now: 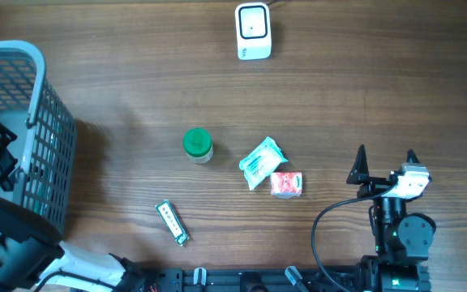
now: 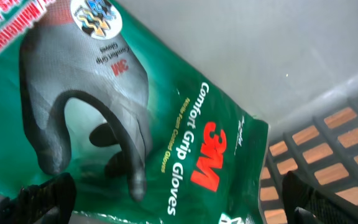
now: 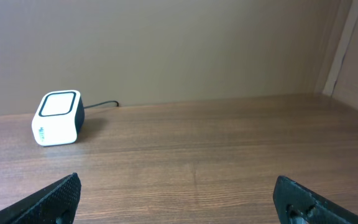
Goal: Scan the item barcode
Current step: 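Move the left gripper back down into the basket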
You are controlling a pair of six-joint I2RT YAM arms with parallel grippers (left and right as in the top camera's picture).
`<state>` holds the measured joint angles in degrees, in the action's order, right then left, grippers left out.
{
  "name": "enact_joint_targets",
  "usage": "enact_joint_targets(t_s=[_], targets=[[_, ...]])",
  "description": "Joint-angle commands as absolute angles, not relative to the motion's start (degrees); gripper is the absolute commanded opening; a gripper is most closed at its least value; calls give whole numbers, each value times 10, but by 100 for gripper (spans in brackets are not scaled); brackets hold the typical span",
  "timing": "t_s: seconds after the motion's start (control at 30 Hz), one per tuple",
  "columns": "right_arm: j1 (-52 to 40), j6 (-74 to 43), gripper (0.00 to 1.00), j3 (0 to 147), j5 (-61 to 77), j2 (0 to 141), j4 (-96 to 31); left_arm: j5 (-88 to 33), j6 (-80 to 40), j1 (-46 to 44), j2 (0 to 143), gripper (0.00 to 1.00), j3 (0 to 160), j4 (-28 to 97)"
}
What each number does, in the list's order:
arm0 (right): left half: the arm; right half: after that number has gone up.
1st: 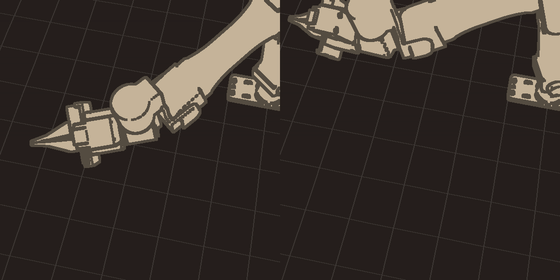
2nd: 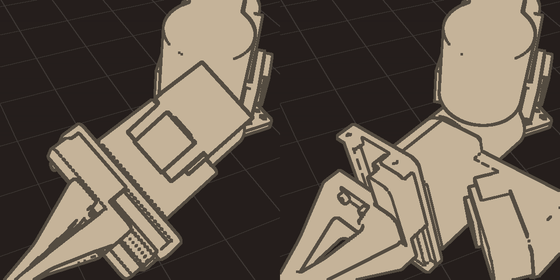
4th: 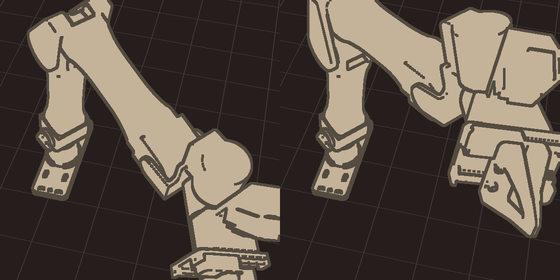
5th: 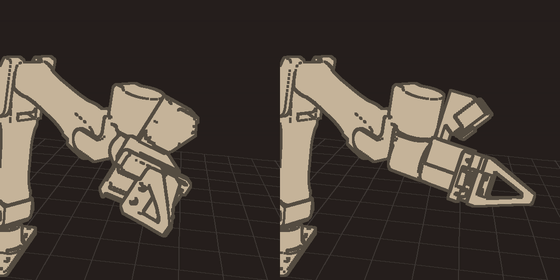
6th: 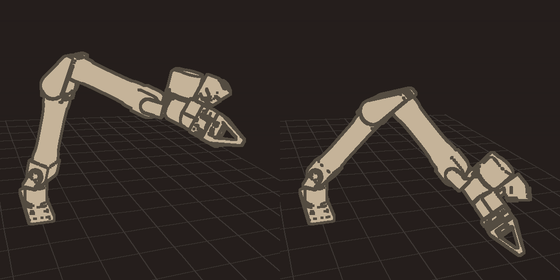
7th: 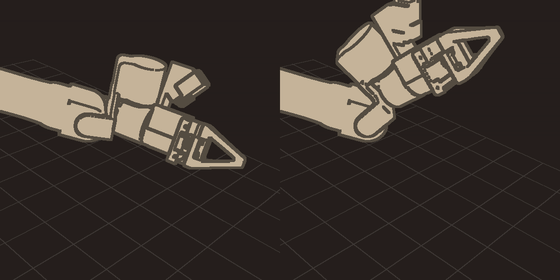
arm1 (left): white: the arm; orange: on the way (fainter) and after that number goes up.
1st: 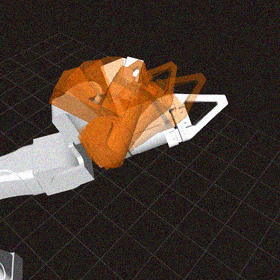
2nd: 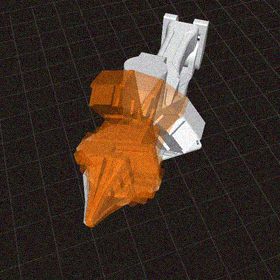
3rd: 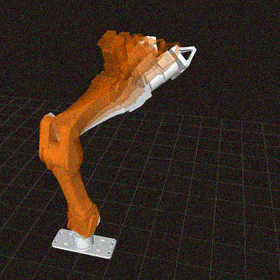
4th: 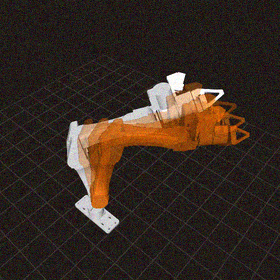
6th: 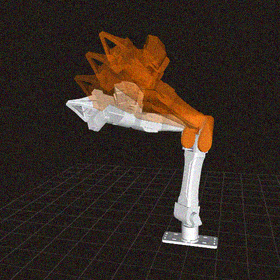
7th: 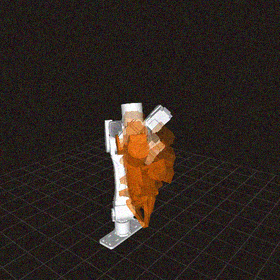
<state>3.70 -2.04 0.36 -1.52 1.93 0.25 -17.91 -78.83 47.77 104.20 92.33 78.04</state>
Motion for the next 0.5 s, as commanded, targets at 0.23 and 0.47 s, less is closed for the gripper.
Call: enact_joint_targets(t_s=[0.23,0.47], targets=[[40,-15,100,3,-10,17,4,-257,-784,490,1048,100,917,783],[40,-15,100,3,-10,17,4,-275,-782,490,1048,100,917,783]])
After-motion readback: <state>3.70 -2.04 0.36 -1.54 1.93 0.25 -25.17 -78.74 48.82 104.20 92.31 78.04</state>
